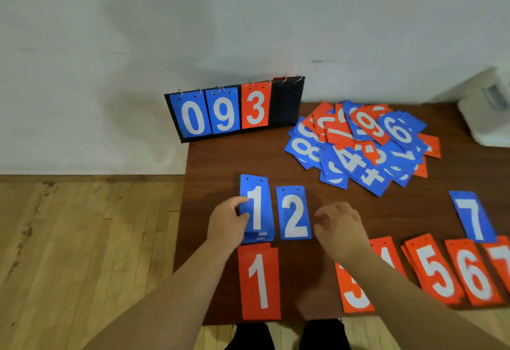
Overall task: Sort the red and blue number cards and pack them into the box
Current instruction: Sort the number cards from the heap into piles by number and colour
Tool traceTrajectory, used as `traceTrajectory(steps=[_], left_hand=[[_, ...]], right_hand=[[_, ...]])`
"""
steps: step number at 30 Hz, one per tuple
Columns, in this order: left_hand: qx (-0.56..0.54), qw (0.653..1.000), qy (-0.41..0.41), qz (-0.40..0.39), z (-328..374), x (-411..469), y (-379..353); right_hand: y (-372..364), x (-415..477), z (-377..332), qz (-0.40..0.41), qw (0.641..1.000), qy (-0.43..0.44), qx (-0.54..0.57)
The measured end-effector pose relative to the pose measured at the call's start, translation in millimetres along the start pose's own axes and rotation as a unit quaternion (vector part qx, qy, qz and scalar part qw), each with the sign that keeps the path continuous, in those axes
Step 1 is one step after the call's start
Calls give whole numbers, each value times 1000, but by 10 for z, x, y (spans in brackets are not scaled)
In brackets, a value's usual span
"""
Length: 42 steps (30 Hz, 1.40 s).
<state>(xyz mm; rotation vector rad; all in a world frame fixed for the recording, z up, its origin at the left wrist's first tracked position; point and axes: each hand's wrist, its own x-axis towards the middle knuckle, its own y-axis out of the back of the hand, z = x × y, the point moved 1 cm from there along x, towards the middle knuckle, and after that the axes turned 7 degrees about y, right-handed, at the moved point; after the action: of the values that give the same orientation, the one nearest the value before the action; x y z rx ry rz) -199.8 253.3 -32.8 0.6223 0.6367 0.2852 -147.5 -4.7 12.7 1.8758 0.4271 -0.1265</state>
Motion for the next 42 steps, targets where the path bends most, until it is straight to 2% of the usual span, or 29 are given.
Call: traceTrajectory(steps=[3,5,12,19,27,31,37,42], left_hand=[[178,984,-4,25,-15,3,-98],[215,975,5,49,-23,-28,-111],[234,967,-59,77,437,-156,-197],[278,949,-128,77,1356,-195,-778],[328,934,-88,107,2325,-236,-1631],[329,935,-71,110,2558,-163,-1865],[346,932,-34,100,2729,89,-1993],[328,940,5,98,2870,527,-1914]], right_hand=[[7,46,67,0,1000,-6,31],[31,86,83,-1,999,-10,49],[484,129,421,20,997,-25,66],[1074,341,1472,68,996,-52,12],[1798,868,2626,78,996,-37,-5],[2025,1201,3041,48,998,-51,2],[2085,1677,3323,2,998,-58,39],[1936,2005,3242,-34,997,-45,57]])
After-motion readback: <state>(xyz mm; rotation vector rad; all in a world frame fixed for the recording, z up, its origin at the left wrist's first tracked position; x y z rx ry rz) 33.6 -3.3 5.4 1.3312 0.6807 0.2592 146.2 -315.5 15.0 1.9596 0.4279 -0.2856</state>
